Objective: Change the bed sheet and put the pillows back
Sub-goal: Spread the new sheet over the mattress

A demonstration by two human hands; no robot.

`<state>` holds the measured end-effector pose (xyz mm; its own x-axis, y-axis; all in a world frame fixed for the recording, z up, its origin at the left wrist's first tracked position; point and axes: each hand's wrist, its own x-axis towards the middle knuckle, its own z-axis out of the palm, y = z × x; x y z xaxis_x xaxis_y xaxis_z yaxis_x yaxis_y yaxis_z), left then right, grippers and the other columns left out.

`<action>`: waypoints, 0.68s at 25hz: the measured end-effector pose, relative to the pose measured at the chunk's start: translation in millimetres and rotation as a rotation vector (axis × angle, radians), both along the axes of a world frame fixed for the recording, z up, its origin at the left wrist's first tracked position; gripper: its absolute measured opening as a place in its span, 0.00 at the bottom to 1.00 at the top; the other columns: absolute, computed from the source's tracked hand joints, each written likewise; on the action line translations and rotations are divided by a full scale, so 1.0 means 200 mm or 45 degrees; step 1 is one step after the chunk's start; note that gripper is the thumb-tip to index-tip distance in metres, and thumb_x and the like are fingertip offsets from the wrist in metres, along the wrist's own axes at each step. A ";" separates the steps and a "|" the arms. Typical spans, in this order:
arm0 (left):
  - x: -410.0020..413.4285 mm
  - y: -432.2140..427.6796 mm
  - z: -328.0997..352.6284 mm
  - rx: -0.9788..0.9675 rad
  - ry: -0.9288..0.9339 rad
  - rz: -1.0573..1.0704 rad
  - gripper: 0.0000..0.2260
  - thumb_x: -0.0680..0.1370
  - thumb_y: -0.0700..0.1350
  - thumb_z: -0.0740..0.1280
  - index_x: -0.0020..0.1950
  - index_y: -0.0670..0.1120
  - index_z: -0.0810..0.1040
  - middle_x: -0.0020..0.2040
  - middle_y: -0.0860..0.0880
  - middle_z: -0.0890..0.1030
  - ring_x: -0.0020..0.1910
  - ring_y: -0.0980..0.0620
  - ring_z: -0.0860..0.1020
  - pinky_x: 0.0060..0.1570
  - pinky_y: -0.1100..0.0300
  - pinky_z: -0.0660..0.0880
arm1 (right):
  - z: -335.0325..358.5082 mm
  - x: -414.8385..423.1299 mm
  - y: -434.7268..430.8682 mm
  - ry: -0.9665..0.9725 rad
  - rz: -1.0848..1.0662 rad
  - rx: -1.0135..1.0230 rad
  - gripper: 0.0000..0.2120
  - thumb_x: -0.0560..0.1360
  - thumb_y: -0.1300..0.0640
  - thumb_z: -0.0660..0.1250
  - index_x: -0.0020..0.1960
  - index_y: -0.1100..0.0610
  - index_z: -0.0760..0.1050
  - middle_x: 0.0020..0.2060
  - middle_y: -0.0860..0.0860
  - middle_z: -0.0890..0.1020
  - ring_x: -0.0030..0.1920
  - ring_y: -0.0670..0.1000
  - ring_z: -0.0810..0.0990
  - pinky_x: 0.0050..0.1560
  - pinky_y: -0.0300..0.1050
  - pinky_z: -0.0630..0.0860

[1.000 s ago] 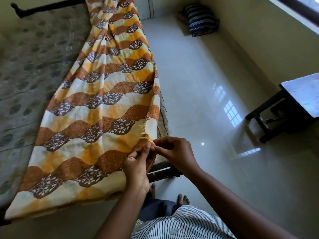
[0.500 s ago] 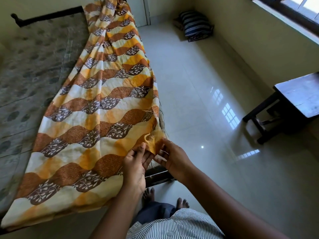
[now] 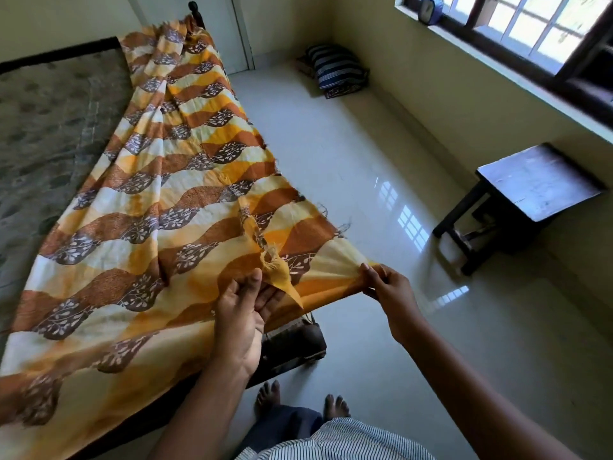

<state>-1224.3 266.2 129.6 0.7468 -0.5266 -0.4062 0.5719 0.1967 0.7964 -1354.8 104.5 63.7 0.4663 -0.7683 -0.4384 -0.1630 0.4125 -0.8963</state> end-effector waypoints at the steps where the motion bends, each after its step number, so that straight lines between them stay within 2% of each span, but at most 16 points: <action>1: -0.02 -0.01 0.00 0.002 -0.003 -0.040 0.23 0.60 0.51 0.71 0.52 0.43 0.75 0.43 0.49 0.85 0.44 0.53 0.83 0.38 0.63 0.79 | -0.02 -0.07 -0.02 0.025 -0.030 -0.010 0.09 0.77 0.56 0.64 0.39 0.57 0.75 0.37 0.53 0.78 0.43 0.53 0.78 0.47 0.43 0.76; 4: -0.08 -0.05 -0.02 0.012 -0.002 -0.128 0.23 0.58 0.52 0.74 0.48 0.44 0.75 0.41 0.50 0.85 0.42 0.55 0.83 0.36 0.64 0.79 | -0.05 -0.25 -0.05 0.020 -0.133 -0.012 0.09 0.77 0.56 0.63 0.40 0.58 0.76 0.39 0.56 0.79 0.44 0.54 0.79 0.48 0.45 0.75; 6: -0.11 -0.09 -0.05 0.016 -0.007 -0.196 0.30 0.52 0.57 0.80 0.47 0.44 0.75 0.42 0.49 0.85 0.43 0.53 0.83 0.37 0.63 0.79 | -0.07 -0.31 -0.06 -0.004 -0.196 0.002 0.09 0.78 0.56 0.63 0.43 0.59 0.77 0.43 0.59 0.79 0.46 0.55 0.79 0.50 0.46 0.77; 8: -0.13 -0.11 -0.09 0.039 -0.010 -0.247 0.37 0.46 0.60 0.81 0.47 0.44 0.75 0.41 0.48 0.85 0.42 0.52 0.84 0.37 0.62 0.79 | -0.15 -0.32 -0.05 0.019 -0.267 0.051 0.08 0.78 0.56 0.62 0.44 0.59 0.78 0.44 0.59 0.79 0.46 0.55 0.79 0.51 0.47 0.78; 11: -0.16 -0.14 -0.13 0.060 -0.016 -0.280 0.37 0.45 0.60 0.81 0.45 0.44 0.74 0.37 0.49 0.84 0.38 0.54 0.83 0.36 0.63 0.79 | -0.31 -0.30 -0.03 0.159 -0.431 0.255 0.08 0.77 0.57 0.65 0.51 0.61 0.78 0.48 0.58 0.79 0.48 0.53 0.78 0.44 0.41 0.76; 14: -0.17 -0.15 -0.17 0.068 -0.002 -0.301 0.25 0.55 0.53 0.78 0.44 0.43 0.73 0.35 0.49 0.84 0.36 0.55 0.83 0.35 0.64 0.79 | -0.38 -0.29 0.04 0.308 -0.294 0.535 0.03 0.75 0.61 0.66 0.48 0.59 0.77 0.48 0.56 0.78 0.48 0.51 0.76 0.39 0.39 0.69; 15: -0.16 -0.16 -0.19 0.081 -0.001 -0.305 0.20 0.59 0.51 0.75 0.44 0.43 0.72 0.35 0.49 0.84 0.36 0.55 0.83 0.34 0.65 0.79 | -0.38 -0.27 0.08 0.342 -0.214 0.525 0.05 0.75 0.60 0.66 0.50 0.59 0.78 0.48 0.55 0.79 0.49 0.51 0.76 0.39 0.39 0.69; 17: -0.16 -0.16 -0.21 0.160 -0.021 -0.323 0.09 0.70 0.45 0.69 0.44 0.43 0.73 0.37 0.48 0.84 0.36 0.54 0.83 0.35 0.65 0.79 | -0.32 -0.23 0.15 0.343 -0.113 0.324 0.10 0.76 0.57 0.66 0.55 0.59 0.79 0.49 0.54 0.80 0.49 0.50 0.76 0.40 0.38 0.70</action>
